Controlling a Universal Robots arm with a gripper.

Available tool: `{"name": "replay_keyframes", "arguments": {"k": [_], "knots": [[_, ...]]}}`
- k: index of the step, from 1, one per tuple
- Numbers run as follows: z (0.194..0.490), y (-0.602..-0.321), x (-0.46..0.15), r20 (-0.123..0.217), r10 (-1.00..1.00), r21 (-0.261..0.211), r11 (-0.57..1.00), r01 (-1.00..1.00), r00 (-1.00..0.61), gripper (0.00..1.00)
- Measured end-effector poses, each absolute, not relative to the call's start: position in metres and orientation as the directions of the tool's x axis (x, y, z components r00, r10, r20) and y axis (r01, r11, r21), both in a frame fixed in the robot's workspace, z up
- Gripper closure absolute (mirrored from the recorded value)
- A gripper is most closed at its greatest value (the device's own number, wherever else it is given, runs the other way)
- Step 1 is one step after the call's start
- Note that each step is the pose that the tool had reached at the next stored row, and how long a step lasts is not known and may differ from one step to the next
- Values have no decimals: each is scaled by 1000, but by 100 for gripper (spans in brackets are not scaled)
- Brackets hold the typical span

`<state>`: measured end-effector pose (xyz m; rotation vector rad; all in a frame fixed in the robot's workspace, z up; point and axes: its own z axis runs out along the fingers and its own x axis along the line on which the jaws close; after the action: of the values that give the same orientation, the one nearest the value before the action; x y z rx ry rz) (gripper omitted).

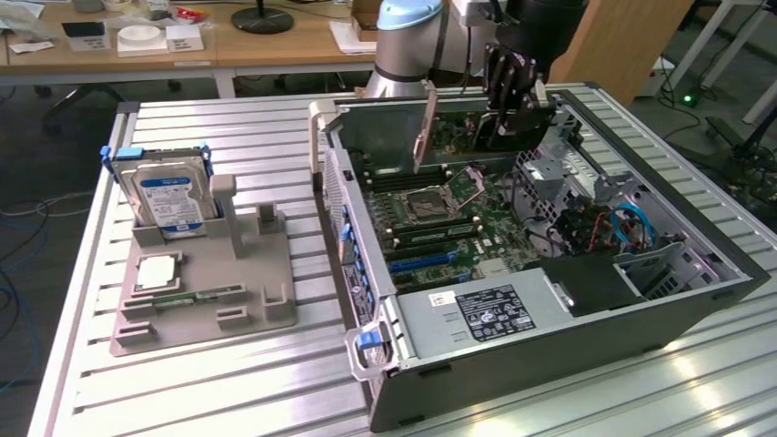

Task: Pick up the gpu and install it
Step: 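Insert the gpu into the slot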

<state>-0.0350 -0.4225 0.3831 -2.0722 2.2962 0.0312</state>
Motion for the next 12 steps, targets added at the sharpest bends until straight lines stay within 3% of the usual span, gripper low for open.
{"name": "replay_keyframes", "arguments": {"k": [12], "knots": [[380, -434, -42, -49, -994, -17, 103, -995, -102, 72]]}}
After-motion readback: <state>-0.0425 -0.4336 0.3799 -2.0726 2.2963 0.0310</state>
